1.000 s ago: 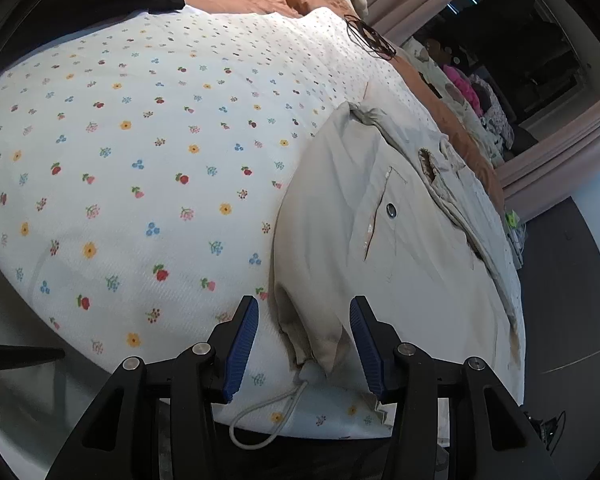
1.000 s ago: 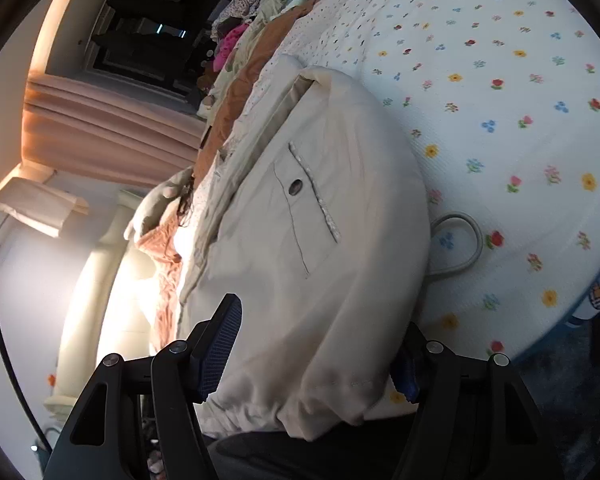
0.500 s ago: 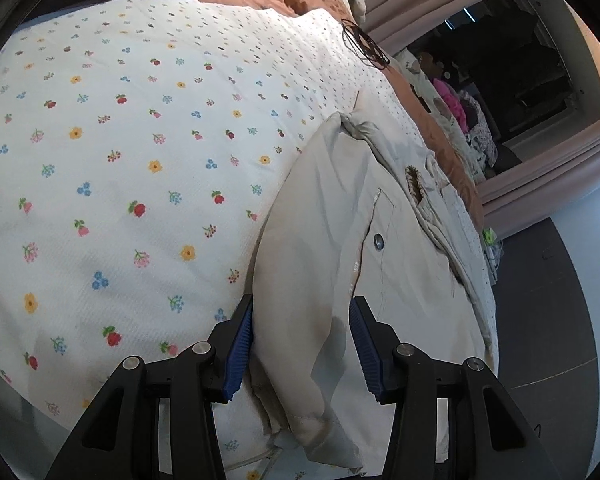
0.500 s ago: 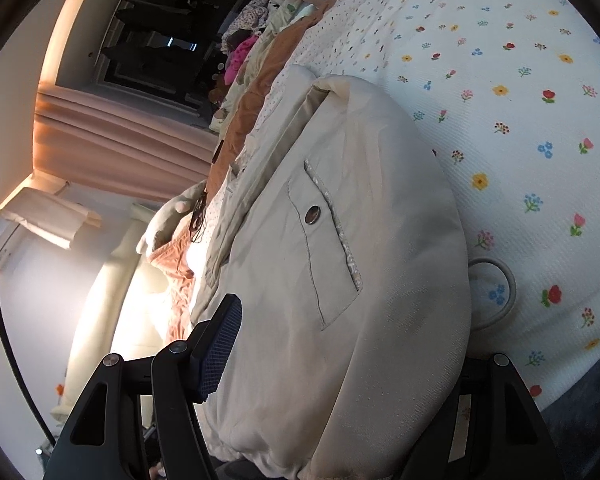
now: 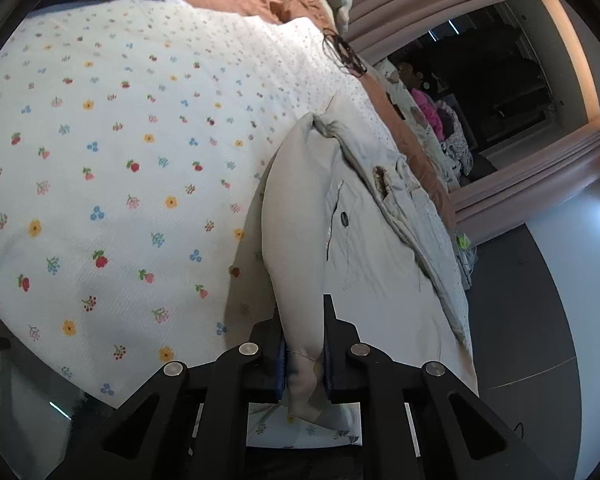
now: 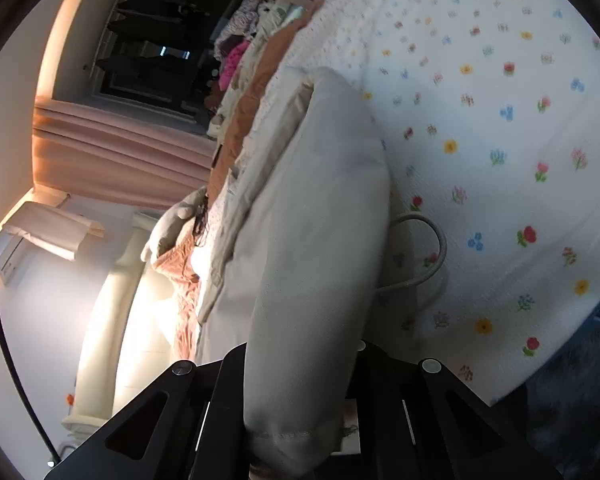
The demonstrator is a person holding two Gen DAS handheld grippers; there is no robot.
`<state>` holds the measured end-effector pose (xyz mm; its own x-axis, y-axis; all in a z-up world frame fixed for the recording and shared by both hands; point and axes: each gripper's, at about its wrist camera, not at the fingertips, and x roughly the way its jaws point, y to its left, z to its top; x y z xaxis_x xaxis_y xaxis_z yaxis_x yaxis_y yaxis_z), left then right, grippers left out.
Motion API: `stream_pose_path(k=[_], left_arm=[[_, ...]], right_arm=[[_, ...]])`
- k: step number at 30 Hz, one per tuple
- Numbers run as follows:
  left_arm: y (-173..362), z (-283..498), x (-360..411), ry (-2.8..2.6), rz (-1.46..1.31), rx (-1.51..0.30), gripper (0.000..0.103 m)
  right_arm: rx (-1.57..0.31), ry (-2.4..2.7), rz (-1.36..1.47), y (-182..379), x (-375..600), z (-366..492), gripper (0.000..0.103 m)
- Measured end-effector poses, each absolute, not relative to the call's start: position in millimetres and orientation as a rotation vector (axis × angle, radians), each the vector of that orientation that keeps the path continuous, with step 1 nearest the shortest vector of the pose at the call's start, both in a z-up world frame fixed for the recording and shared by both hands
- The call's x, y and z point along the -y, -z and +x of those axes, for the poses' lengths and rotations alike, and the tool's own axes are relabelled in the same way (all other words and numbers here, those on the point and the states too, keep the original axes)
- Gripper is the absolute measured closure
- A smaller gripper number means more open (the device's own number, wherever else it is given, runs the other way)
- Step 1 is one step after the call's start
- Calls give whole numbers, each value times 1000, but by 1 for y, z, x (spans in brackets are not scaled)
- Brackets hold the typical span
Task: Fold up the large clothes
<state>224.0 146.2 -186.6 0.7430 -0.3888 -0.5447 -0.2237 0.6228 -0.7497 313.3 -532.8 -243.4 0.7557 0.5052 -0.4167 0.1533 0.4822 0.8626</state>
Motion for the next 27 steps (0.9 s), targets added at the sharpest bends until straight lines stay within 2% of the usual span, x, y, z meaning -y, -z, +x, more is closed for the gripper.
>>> stream_pose_path(k=[27], left_arm=[[12,65,-157,247,-940,-355,91]], right_arm=[[-396,-417,987,68,528,185,95]])
